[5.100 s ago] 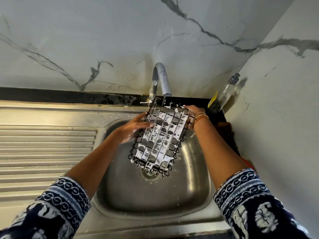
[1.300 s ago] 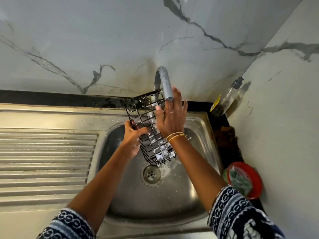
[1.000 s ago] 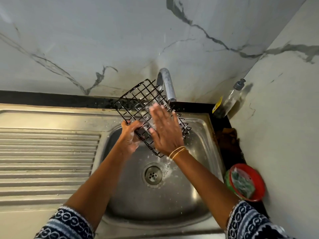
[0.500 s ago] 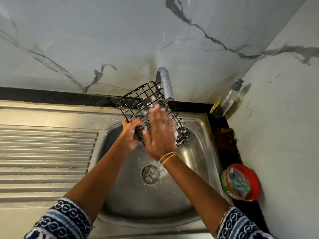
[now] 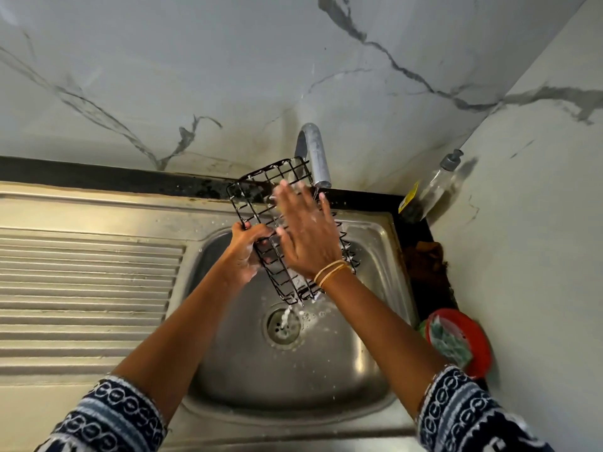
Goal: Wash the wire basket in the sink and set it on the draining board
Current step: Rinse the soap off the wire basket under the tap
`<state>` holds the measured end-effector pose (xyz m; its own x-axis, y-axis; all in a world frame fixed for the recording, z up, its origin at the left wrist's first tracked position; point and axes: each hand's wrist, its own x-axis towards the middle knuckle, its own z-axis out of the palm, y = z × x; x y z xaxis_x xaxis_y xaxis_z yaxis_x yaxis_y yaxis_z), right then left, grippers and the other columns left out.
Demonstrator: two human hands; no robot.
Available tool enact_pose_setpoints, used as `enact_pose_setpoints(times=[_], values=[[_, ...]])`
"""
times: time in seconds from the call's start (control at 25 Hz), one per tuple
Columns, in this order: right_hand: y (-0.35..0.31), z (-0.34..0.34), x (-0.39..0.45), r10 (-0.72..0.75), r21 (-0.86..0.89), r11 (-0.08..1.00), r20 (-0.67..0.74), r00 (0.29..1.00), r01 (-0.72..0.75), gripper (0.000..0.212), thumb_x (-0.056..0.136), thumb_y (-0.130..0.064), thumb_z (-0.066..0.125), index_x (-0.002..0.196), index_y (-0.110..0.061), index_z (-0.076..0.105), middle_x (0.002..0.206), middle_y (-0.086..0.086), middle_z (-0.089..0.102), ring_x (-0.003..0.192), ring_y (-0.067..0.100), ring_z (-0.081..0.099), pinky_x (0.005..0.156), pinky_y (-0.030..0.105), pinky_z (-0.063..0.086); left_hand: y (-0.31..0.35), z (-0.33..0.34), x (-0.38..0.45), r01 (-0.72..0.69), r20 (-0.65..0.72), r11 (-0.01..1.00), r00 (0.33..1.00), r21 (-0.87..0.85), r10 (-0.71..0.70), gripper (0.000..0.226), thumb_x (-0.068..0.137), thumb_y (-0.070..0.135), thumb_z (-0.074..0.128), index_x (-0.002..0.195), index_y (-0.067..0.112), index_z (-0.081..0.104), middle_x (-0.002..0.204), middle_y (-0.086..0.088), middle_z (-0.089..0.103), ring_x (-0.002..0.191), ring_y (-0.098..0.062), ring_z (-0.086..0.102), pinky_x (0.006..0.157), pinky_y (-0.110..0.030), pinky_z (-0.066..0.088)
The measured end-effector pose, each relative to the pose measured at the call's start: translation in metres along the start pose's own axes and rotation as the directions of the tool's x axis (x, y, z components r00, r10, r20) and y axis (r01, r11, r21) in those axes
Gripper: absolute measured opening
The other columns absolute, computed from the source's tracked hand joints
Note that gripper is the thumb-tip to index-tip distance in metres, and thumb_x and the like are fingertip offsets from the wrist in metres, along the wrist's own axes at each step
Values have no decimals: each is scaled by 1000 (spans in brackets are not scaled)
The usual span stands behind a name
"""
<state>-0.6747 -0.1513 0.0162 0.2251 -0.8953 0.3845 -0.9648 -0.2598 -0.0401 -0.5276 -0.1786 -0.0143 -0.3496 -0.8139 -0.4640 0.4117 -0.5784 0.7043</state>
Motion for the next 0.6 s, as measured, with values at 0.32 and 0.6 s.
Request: enact_pose_setpoints(times=[0.32,0.6], values=[[15,-1,0,76,-9,997,-16,997,-76,66,94,-37,31,153,-15,9,161,9,6,149,24,2,119,52,5,-4,-5,5,27,11,999,1000,32,-27,86,47,23,82,122,18,40,108,-11,55,100,-27,59,89,-53,53],[11,2,-17,-159,-40,986,29,987,160,67,92,-33,36,152,-12,14,161,9,8,149,23,2,119,54,8,-6,-1,4,24,41,997,999,78,-27,77,54,20,78,122,16,41,98,-7,58,92,-24,60,74,-40,52]])
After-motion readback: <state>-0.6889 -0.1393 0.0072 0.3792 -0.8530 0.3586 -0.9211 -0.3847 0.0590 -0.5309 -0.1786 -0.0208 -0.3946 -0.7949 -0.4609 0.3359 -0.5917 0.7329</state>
